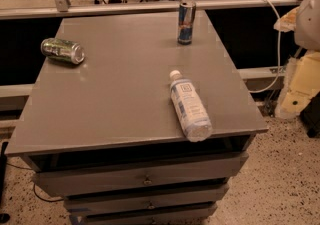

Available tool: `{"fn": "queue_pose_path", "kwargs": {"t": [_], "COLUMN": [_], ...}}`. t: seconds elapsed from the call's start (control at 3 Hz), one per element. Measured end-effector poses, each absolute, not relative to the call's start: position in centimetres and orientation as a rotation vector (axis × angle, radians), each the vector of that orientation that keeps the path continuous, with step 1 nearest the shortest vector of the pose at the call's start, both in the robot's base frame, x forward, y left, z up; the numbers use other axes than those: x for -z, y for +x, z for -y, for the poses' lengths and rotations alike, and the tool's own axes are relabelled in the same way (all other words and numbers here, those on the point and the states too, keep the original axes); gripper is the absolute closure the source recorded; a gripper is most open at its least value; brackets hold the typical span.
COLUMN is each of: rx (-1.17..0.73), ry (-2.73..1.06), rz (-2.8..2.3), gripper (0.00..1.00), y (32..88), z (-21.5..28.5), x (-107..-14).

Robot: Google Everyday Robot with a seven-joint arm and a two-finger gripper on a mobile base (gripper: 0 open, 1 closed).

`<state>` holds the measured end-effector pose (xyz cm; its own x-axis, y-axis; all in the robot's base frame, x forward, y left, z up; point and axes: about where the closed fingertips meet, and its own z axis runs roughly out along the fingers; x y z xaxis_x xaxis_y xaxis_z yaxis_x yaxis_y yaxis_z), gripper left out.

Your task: Place blue plastic bottle upright

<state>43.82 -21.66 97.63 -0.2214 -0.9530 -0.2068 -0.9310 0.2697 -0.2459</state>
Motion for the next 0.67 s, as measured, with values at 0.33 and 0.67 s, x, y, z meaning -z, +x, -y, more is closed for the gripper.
{"fn": "queue_pose_path", "kwargs": {"t": [0.33,0.67], "rx": [0.099,0.086], "ry": [-1.724,-1.704], "rz": [-2.232,-2.239], "gripper": [0.0,0.0], "y": [43.82,44.25], "z": [21.66,21.19], "x": [-97.63,-97.33]}}
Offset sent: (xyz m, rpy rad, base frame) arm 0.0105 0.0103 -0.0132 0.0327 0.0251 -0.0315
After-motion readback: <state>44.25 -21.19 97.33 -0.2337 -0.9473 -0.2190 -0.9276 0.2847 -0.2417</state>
